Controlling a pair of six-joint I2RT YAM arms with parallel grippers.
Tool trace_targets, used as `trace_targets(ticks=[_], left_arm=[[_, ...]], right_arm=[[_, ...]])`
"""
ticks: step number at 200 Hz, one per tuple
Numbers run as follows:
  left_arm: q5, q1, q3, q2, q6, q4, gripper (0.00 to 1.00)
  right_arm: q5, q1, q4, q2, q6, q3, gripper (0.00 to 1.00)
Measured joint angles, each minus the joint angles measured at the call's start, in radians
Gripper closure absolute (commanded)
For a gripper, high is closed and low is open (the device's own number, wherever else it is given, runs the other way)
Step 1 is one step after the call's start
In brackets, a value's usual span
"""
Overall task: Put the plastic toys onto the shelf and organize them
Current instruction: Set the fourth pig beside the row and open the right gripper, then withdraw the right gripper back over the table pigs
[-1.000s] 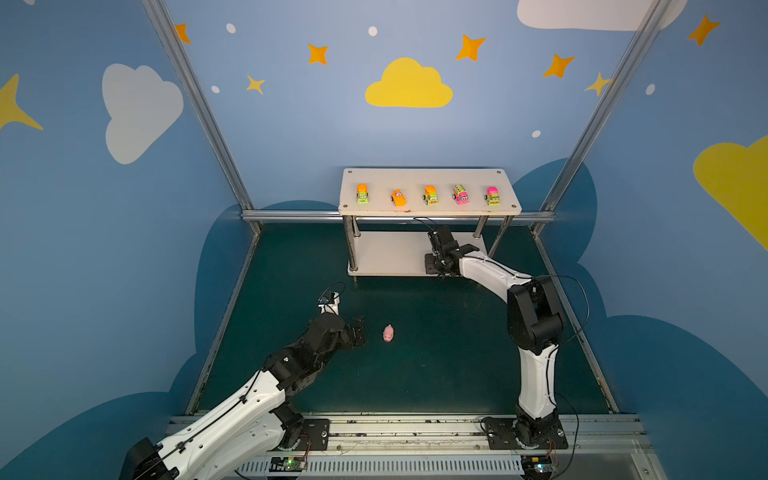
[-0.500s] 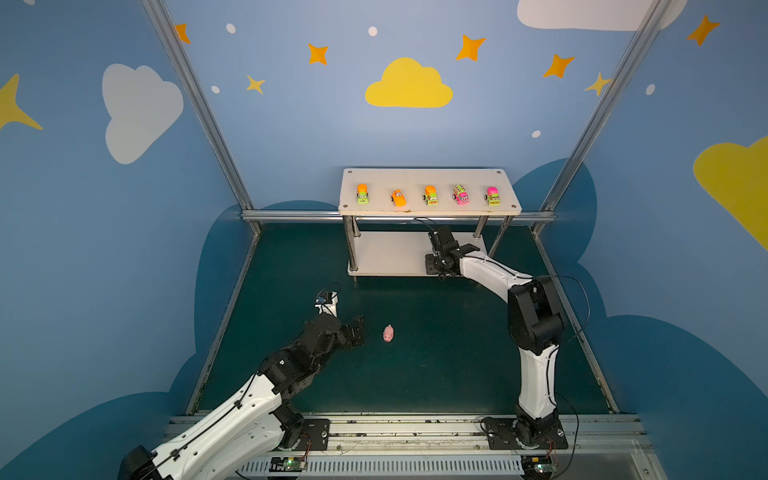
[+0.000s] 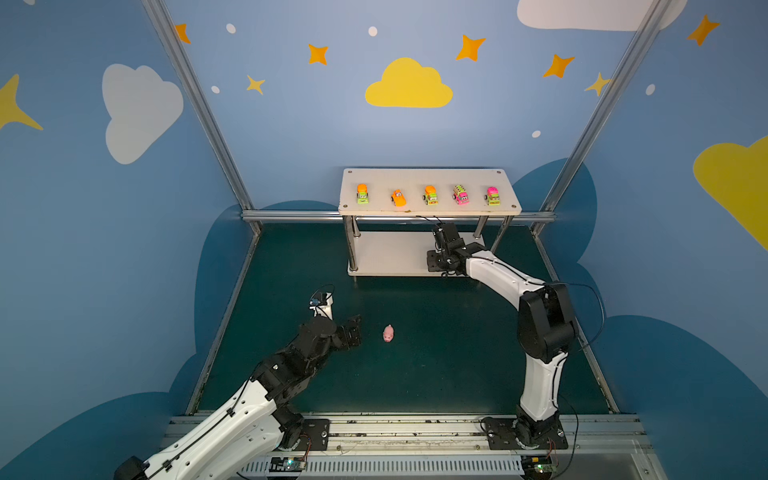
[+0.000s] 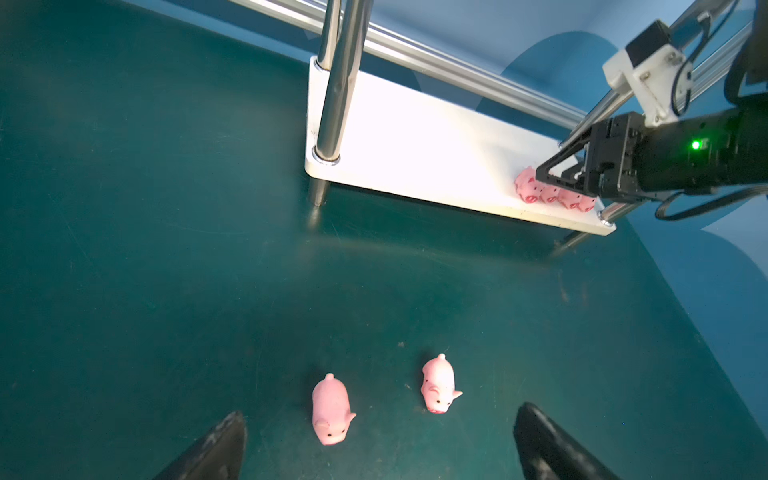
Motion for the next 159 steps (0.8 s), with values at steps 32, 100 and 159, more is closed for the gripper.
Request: trace_targets(ticks=[32,100,159], left_arm=[[0.016,0.000,0.000,-0.012,-0.011,-0.006,0.00],[0.047,0.000,0.000,-0.080,-0.064,-0.069,0.00],[0.105,-0.022,-0.013,-0.119,-0.139,-0.114,0.00]], right_arm=[[-0.008,0.016,0.007,-0.062,0.009,-0.085,0.29],[-0.019,0.071,0.005,-0.244,0.036,-0.257,0.16],[-0.019,0.180,0.020,-0.451,0.113,-0.489,0.15]])
